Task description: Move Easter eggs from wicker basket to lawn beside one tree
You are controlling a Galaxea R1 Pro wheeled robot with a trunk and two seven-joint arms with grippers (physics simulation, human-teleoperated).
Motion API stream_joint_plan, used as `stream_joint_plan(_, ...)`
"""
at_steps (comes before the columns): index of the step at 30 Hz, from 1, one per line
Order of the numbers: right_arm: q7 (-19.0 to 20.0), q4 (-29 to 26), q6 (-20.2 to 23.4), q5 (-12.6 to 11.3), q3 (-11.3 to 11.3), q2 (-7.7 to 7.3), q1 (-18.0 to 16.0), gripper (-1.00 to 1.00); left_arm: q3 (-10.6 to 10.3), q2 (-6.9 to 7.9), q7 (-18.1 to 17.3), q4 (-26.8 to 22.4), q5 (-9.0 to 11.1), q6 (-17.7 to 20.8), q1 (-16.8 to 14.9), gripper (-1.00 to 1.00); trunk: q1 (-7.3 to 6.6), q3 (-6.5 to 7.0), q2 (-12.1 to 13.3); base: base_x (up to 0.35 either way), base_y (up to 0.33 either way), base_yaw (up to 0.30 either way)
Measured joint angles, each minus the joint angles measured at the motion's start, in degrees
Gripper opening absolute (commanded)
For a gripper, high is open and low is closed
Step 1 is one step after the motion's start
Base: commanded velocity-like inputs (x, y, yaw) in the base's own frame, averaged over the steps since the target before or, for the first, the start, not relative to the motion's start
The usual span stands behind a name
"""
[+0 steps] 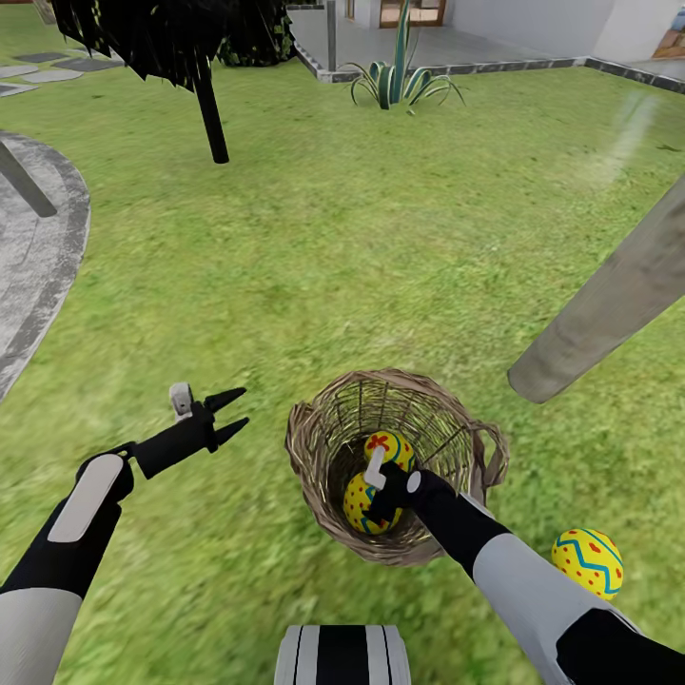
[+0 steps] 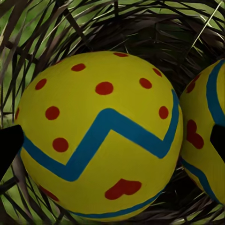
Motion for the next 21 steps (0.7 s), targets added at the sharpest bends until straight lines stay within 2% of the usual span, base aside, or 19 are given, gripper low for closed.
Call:
stream_joint_plan(2, 0.03, 0.09, -0.01, -0.03, -0.01, 0.0, -0.02, 1.0, 0.04, 0.02, -0.08, -0.2, -0.04, -0.01, 0.0, 1.0, 0.0, 0.0, 0.0, 0.0, 0.0, 0.0)
stream_joint_plan(8, 0.35, 0.2, 0.33, -0.5, -0.16, 0.01, -0.17, 1.0, 1.98, 0.15, -1.76, -2.13, 1.85, 0.06, 0.4, 1.0, 0.0, 0.0, 0.0, 0.0, 0.0, 0.0)
stream_joint_plan(17, 0.35, 0.25, 0.42, -0.74, -0.63, 0.01, -0.18, 1.0, 4.86, 0.16, -1.99, -4.2, 2.0, 0.07, 0.52, 1.0, 0.0, 0.0, 0.0, 0.0, 0.0, 0.0)
stream_joint_plan(21, 0.31, 0.43, 0.44, -0.73, -1.91, 0.01, -0.18, 1.0, 4.88, 0.16, -2.0, -4.2, 1.99, 0.07, 0.52, 1.0, 0.0, 0.0, 0.0, 0.0, 0.0, 0.0)
